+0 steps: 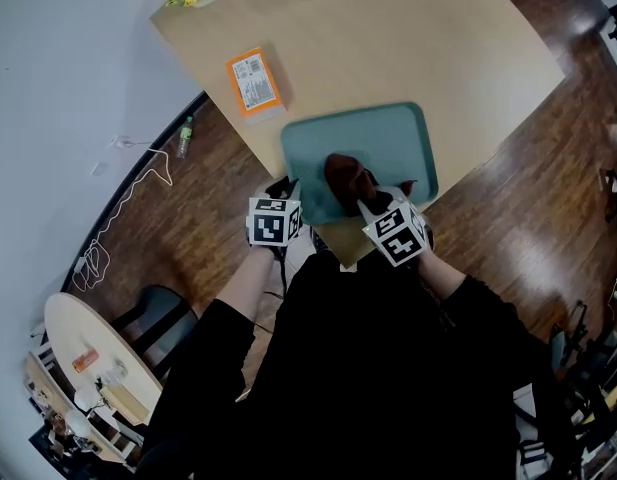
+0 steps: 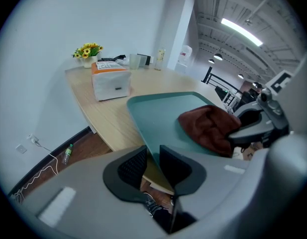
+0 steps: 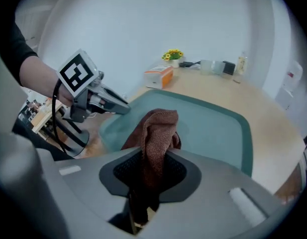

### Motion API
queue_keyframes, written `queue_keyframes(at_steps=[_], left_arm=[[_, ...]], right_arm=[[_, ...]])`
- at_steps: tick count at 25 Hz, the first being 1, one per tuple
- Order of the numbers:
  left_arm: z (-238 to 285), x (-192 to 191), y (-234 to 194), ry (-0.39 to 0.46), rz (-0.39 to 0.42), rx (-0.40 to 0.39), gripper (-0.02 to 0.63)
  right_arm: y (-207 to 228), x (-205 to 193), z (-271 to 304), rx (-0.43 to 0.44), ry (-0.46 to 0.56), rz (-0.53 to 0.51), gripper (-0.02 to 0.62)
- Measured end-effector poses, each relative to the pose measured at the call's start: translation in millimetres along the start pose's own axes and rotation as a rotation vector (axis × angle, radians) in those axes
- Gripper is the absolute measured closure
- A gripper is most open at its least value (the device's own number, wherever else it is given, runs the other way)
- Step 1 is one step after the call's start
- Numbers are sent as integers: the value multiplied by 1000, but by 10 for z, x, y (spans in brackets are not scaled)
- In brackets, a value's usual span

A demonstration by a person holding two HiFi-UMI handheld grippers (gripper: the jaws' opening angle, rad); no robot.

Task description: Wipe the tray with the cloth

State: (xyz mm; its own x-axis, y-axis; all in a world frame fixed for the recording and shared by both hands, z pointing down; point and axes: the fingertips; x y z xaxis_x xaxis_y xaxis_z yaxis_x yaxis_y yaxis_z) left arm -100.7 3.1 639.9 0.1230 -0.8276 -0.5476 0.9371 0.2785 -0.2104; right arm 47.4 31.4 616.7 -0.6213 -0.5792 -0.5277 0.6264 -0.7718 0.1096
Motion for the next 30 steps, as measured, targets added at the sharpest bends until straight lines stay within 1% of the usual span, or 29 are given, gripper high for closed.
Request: queue_keyframes(at_steps=[3,6,9,12,14,17,21,25,27,30], left_arm=[[8,-1,4,-5,3,8,541],[19,-1,10,-10,4,7,541],[20,-5,19,-18,3,3,541],[16,-9,19,-24,4,-1,541],[10,-20,11,-25,5,-1,541],[-7,-21,14,-20,4,-1,541],[0,11,29,-11,3,-3,541],[2,9,46,-18,6,-5,541],[10,15,50,-20,5,-7,541],[17,14,42,-22,1,-7,541]], right_arm=[[607,-292,-197,-116,-18,31,518],[1052,-478,-349,-194,-33,78,518],[1263,-554,-431,-231,-41,117,518],[1318,-579,-454,-242,-38,176,518],[1315,-571,-431,-245,-43,190,518],[1404,-452,-357,-249,-51,182,518],[1702,-107,-203,-252,-45,204,518],[2014,232,-43,-258,-69,204,518],[2122,355,34,-247,-89,191,518],[2172,457,119,-221,-113,169,518]])
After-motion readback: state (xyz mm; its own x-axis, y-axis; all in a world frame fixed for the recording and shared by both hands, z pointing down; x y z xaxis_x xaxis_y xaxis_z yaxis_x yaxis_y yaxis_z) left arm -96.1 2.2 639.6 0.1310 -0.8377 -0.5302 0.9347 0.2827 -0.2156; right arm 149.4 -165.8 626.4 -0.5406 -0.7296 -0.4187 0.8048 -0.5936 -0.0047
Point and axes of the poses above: the fingertips, and each gripper's own axes: z forward along the fingers, y to its right, x out of its top, and after that the axes turned 1 degree about -y, right-handed
